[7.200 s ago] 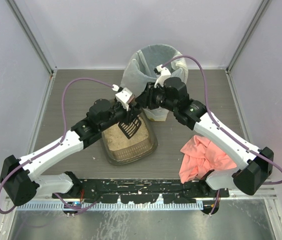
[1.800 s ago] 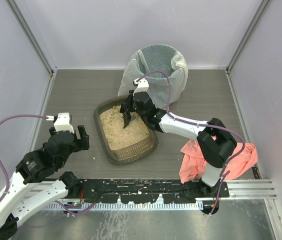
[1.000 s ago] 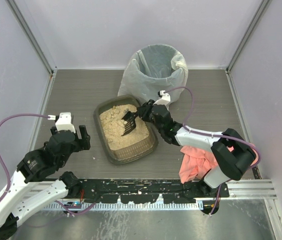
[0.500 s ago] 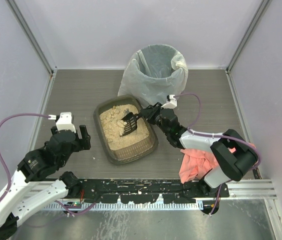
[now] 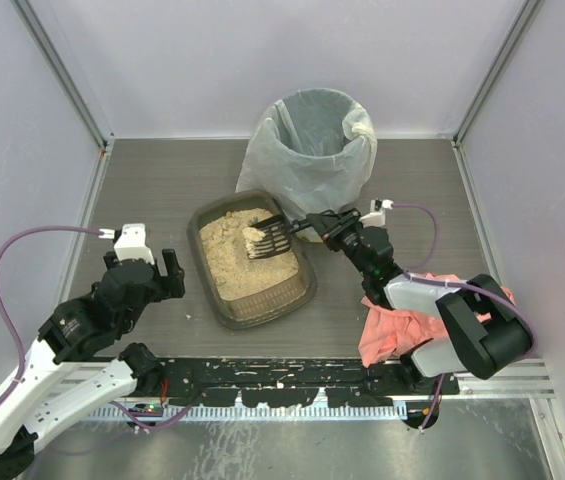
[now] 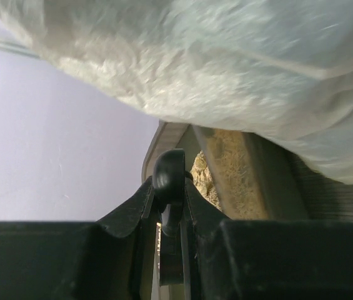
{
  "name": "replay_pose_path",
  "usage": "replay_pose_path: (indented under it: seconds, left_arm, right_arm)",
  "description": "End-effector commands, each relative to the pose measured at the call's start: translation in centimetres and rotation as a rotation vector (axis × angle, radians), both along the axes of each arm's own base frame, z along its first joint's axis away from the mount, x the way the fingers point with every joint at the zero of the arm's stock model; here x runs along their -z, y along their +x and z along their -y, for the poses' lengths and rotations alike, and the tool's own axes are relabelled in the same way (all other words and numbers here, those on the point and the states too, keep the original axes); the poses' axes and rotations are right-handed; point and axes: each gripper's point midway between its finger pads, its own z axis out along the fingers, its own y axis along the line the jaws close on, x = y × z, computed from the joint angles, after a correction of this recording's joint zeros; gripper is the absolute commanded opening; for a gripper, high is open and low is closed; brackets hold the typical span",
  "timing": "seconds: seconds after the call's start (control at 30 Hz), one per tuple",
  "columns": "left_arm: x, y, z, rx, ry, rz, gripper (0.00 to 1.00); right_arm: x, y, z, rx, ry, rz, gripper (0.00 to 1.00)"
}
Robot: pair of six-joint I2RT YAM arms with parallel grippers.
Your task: Clean the litter box
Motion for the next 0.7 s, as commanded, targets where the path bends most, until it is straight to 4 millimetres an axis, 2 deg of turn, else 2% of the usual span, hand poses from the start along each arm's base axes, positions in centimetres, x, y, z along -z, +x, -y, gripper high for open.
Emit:
replay_pose_path:
  seconds: [0.0, 0.17, 0.27, 0.37, 0.43, 0.5, 0.6, 0.63, 0.67]
  left_arm:
    - [-1.8, 1.3, 0.9, -0.004, -0.059, 0.087, 0.85]
    - [-2.2, 2.2, 1.7, 0.009, -0.048, 0.108, 0.87]
    - [-2.2, 2.5, 2.1, 0.019, -0.049, 0.111, 0.91]
    - [-2.1, 2.5, 2.4, 0.027, -0.068, 0.119, 0.92]
    - [-2.2, 2.5, 2.4, 0.028, -0.073, 0.122, 0.92]
    - [-2.3, 2.3, 2.2, 0.027, -0.070, 0.117, 0.92]
    - [-2.4, 2.0, 1.7, 0.016, -0.060, 0.115, 0.93]
    - [-2.4, 2.0, 1.5, 0.009, -0.055, 0.118, 0.93]
    - [-2.4, 2.0, 1.3, 0.004, -0.051, 0.119, 0.93]
  right_arm:
    - [-3.9, -0.7, 1.5, -0.030, 0.183, 0.063, 0.01]
    - [-3.9, -1.8, 1.1, -0.090, 0.224, 0.051, 0.01]
    - [-3.1, -1.5, 2.2, -0.065, 0.234, 0.021, 0.01]
    - [-4.1, -1.8, 0.8, -0.140, 0.237, 0.038, 0.01]
    - [-4.1, -1.9, 1.5, -0.128, 0.258, 0.045, 0.01]
    - [-3.3, -1.6, 2.6, -0.077, 0.255, 0.016, 0.01]
    - [-4.1, -2.4, 0.2, -0.168, 0.207, 0.046, 0.01]
    - [-4.4, -2.6, 0.0, -0.179, 0.205, 0.059, 0.01]
    - [-4.1, -2.4, 0.7, -0.155, 0.205, 0.059, 0.01]
